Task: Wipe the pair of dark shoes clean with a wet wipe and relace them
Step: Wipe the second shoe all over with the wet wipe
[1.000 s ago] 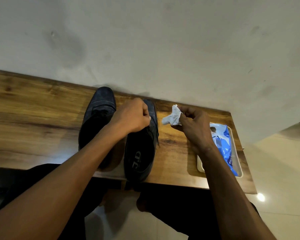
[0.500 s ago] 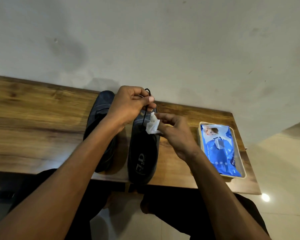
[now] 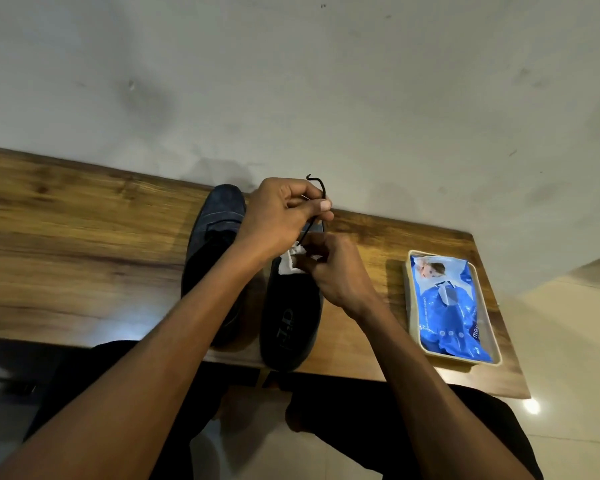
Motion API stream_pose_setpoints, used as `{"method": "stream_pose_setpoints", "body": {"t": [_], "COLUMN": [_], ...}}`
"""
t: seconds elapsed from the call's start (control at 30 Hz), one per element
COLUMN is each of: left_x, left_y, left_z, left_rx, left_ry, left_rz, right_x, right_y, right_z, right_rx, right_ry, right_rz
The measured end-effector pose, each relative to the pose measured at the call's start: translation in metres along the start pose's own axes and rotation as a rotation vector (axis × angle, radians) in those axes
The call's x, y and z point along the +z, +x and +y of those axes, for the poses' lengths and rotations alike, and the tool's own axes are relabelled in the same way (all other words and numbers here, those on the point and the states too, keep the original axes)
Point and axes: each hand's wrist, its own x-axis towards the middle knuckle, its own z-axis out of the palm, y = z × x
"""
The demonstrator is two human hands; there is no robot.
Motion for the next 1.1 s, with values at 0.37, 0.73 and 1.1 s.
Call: {"method": "stream_pose_setpoints", "body": {"t": [0.37, 0.73, 1.1], "left_x": [-0.045, -0.037, -0.031], "left_y": [-0.013, -0.021, -0.018], "left_z": [-0.019, -0.027, -0.025], "left_rx": [-0.213, -0.113, 0.045], "left_ry": [0.409, 0.57, 0.515], "left_rz": [-0.24, -0.242, -0.102], "right_x": [0.001, -0.024, -0.041], "right_y": [-0.002, 0.01, 0.005], "right_z": [-0.013, -0.058, -0.094], "right_rx": [0.044, -0.108, -0.293], "right_ry": [0.348, 0.531, 0.64], "right_rz": [0.148, 0.329, 0.399]}}
